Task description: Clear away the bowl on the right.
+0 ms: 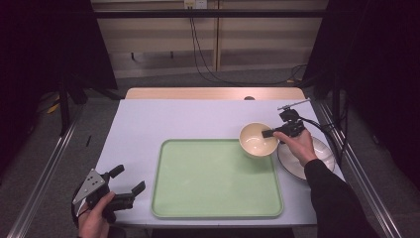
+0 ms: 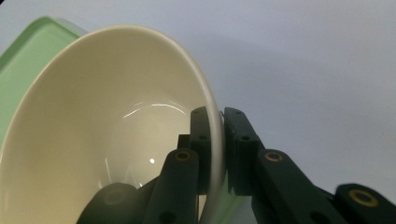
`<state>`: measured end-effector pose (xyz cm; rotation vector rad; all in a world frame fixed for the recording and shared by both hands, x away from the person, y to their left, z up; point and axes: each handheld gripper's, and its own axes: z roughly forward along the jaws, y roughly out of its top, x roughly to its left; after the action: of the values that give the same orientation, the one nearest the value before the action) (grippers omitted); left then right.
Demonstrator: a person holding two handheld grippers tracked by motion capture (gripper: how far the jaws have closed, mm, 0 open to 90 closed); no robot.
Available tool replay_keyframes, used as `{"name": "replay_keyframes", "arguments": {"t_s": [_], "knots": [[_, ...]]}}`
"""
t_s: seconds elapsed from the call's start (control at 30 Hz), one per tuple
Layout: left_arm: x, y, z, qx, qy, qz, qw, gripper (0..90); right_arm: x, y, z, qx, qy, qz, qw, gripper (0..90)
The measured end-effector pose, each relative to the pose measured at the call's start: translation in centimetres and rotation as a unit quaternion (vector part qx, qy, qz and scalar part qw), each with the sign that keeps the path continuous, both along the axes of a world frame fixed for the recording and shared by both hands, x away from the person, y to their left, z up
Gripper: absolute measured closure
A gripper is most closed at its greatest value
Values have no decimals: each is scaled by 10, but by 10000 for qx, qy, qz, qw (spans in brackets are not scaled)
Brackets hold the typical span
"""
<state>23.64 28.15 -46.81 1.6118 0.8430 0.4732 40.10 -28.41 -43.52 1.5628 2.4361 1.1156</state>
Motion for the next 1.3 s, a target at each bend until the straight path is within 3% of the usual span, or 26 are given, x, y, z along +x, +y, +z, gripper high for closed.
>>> {"name": "replay_keyframes", "arguments": {"t_s": [0.43, 0.9, 1.3], "knots": [[0, 1, 0, 39, -6, -18, 10000, 0, 2, 6, -11, -242, 186, -8, 9995, 833], [0, 1, 0, 41, 2, -25, 10000, 1, 1, 5, -18, -240, 238, -115, 9994, 842], [0, 1, 0, 37, 3, -17, 10000, 0, -4, 5, -22, -190, -145, -97, 9997, 832]]}}
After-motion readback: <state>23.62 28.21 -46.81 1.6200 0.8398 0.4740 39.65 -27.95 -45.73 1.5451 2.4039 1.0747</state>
